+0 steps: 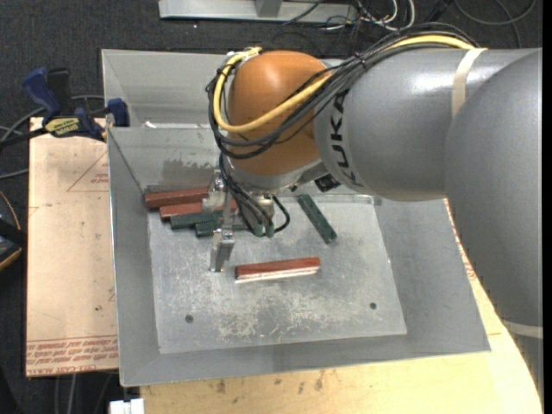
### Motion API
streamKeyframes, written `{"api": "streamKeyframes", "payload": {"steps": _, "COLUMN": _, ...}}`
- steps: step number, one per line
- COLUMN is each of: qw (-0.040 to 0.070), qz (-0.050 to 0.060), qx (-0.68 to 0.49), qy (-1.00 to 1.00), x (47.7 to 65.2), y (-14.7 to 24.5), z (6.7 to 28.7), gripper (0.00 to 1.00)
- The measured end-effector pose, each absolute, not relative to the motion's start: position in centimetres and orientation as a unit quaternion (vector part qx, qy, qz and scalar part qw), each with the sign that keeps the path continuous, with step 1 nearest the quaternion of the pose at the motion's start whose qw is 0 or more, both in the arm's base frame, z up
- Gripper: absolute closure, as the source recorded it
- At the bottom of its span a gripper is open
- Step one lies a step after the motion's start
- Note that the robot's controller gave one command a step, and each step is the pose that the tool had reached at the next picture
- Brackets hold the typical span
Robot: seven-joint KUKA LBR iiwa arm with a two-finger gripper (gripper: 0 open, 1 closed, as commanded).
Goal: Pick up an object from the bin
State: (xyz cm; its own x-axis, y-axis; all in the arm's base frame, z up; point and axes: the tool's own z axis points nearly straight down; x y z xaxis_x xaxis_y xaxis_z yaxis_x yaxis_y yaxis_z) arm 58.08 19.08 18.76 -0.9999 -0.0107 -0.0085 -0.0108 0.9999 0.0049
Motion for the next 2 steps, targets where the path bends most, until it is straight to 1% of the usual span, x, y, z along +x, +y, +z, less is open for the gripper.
{"api": "streamKeyframes", "payload": {"steps": 1, "qw": -0.002, "qz": 0.0, "qx": -0.027, "qy": 1.0, "x": 57.1, "y": 13.3, "z": 16.1, "gripper": 0.0}}
{"api": "streamKeyframes", "payload": {"steps": 2, "qw": 0.003, "qz": -0.001, "qx": -0.103, "qy": 0.995, "x": 57.9, "y": 11.9, "z": 11.5, "gripper": 0.0}}
